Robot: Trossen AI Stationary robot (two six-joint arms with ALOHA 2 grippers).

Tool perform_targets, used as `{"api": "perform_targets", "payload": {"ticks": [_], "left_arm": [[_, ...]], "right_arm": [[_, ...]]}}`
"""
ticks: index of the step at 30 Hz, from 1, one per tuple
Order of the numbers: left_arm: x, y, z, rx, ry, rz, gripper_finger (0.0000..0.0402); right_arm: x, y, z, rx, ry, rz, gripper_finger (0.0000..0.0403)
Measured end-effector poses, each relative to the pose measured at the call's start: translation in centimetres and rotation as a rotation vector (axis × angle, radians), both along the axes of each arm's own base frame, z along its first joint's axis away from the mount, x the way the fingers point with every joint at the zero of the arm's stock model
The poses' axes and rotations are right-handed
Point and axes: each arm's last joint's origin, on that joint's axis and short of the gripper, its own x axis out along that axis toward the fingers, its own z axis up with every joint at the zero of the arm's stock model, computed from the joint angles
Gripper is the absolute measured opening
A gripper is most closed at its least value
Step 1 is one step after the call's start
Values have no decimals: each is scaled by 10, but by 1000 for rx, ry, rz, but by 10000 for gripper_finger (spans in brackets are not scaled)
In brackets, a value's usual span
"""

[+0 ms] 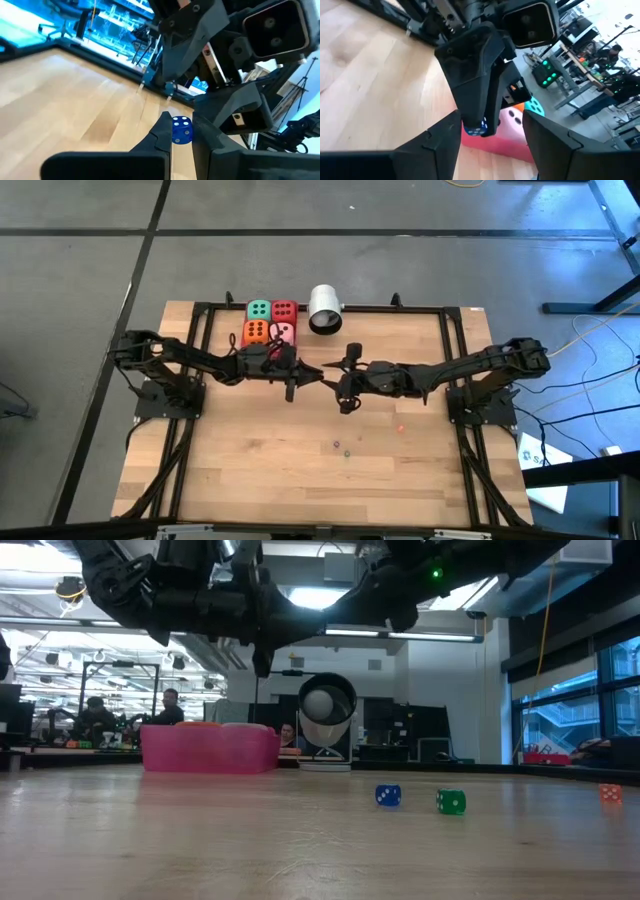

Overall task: Pick & Place Dice
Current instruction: Put the top small blue dice into the red bin

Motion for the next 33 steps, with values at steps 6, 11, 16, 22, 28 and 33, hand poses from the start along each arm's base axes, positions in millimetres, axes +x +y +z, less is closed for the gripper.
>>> {"api": "perform_targets", "payload": {"ticks": [6,11,16,22,28,33], "left_arm": [[-10,-2,14,61,-1,1,22],[-22,-3,23,104,63,31,22],[-38,-4,33,157,133,92,22],[-64,-7,51,227,163,177,22],[-89,-9,61,251,206,252,22],[-106,-10,63,254,258,316,22]], "right_arm": [[-13,-1,21,24,-39,-8,210],[-27,-2,37,28,-50,-9,210],[-43,-7,58,97,-117,15,210],[-79,-17,67,194,-223,49,210],[-122,-23,60,264,-384,47,210],[-150,-24,46,314,-495,57,210]]}}
